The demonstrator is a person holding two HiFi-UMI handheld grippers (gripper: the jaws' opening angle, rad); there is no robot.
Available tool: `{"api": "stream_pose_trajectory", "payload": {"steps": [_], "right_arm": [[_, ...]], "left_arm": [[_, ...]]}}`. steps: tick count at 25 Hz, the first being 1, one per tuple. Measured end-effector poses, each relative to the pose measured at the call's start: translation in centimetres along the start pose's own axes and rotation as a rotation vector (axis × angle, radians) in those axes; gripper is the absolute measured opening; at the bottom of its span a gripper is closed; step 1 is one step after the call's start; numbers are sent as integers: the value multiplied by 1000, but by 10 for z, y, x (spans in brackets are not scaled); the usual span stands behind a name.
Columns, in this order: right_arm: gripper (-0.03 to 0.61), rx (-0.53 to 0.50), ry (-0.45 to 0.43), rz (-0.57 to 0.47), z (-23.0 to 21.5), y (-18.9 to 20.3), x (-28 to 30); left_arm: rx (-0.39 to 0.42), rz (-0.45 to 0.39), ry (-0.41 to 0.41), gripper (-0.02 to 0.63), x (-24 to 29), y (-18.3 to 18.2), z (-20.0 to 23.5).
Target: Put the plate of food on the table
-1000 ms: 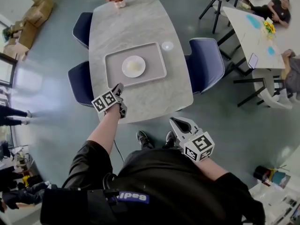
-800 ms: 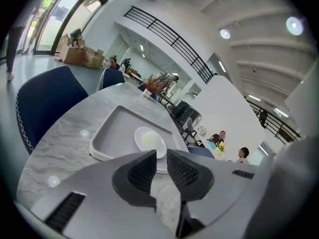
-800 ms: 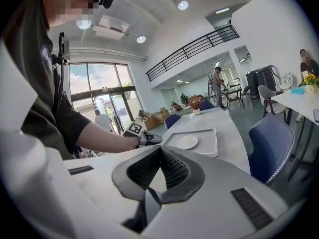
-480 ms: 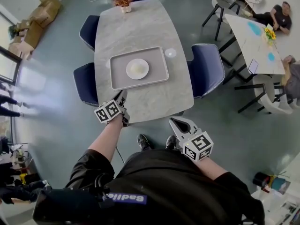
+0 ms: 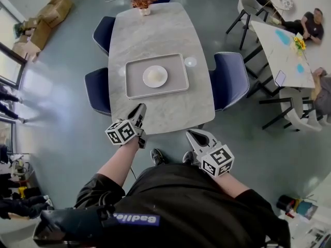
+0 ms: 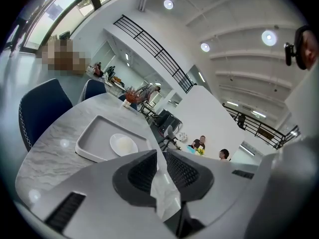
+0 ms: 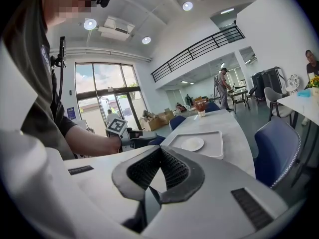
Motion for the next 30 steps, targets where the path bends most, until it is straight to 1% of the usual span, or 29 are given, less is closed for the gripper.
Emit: {"api": "stream_pose_trajectory", "payload": {"steps": [4,8,11,14,17,19,22,27,29,30], "right_arm": [[11,-6,-13,0,2,-4,5],[11,-12,-28,2,6,-5,10],[11,-18,-38,5,7,-5,11],[11,-22,-47,6,8,-8,12],[11,-25,-55,9,9,-10,16],[11,-26,-59,10,9,-11,17],[11,-29,-68,11,10,-11,18],[11,-44,-96,23,15,-11,24],[11,-55,-109,28,18,-10,26],[11,-62,-115,30,20,-10,26]], "left_arm": [[18,-8,43,69,-15,5,-19],[48,1,68,69,-28,17,-31],[97,13,84,69,-37,24,-43],[163,27,113,69,-46,26,-58],[214,46,158,69,-55,29,-75],[229,54,192,69,-60,33,-88],[247,51,234,67,-66,40,-104],[337,42,292,64,-70,36,-122],[370,38,320,38,-72,35,-130],[384,34,335,35,-73,35,-134]]}}
Point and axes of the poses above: the fingertips, and each gripper's own axes: x forward along the fingers, z to its left, y out of its underside, the point moved 4 cm from there along -x, backward along the fingers, and after that the axes turned 2 degrees about z, right-handed, at the moved point
